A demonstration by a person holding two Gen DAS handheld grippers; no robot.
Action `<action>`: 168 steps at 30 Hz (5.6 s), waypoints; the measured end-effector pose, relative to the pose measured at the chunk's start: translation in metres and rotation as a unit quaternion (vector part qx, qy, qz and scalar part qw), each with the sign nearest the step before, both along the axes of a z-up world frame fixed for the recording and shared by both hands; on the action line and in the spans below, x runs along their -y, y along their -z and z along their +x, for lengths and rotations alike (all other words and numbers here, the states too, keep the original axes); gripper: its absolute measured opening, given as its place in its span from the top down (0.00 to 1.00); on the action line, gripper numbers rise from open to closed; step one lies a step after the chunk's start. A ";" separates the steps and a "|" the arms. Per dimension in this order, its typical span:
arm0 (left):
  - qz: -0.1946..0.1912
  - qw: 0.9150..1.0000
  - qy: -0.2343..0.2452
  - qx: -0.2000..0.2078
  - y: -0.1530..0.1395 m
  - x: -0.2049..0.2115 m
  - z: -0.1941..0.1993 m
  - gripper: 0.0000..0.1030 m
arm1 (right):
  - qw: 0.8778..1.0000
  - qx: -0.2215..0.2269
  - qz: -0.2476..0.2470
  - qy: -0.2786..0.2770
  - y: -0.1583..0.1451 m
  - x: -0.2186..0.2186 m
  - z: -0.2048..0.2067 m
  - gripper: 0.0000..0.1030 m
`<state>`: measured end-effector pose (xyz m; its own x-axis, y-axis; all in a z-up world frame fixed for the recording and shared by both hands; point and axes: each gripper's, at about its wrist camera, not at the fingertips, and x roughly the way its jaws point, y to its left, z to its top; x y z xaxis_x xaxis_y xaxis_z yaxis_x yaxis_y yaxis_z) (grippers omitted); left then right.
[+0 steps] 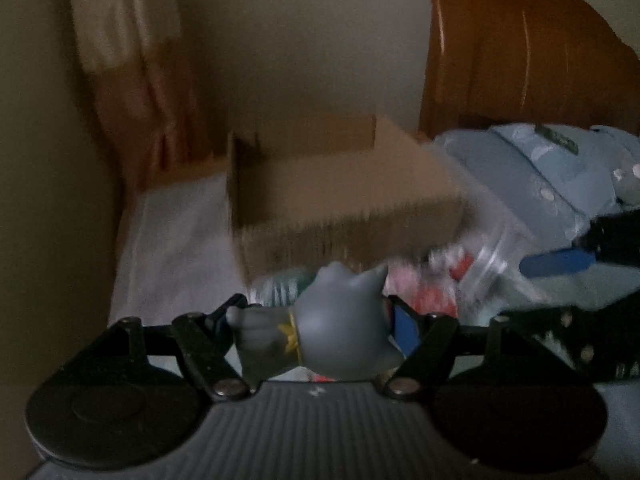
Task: Organize rigid objects
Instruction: 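Carry the figurine and cup into the cardboard box and open both tools, then move both tools back from the box toward the remaining items, then grasp the red S.L toy train with the left tool while the right tool grasps the light blue case, then carry the train and blue case into the box and open both tools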
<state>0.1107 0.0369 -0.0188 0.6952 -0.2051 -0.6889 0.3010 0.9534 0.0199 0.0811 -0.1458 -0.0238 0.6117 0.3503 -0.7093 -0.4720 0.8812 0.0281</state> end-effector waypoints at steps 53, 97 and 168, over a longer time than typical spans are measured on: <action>0.031 0.999 0.007 0.044 -0.025 0.007 0.062 0.03 | 0.995 0.036 -0.026 0.087 -0.029 -0.008 0.156 0.00; 0.017 0.995 -0.083 -0.050 0.105 0.008 -0.023 0.02 | 0.979 -0.041 -0.049 0.194 0.119 0.029 0.019 0.00; 0.009 0.999 0.030 -0.044 0.048 0.017 -0.021 0.48 | 0.993 -0.021 -0.041 0.110 0.069 0.040 0.011 0.36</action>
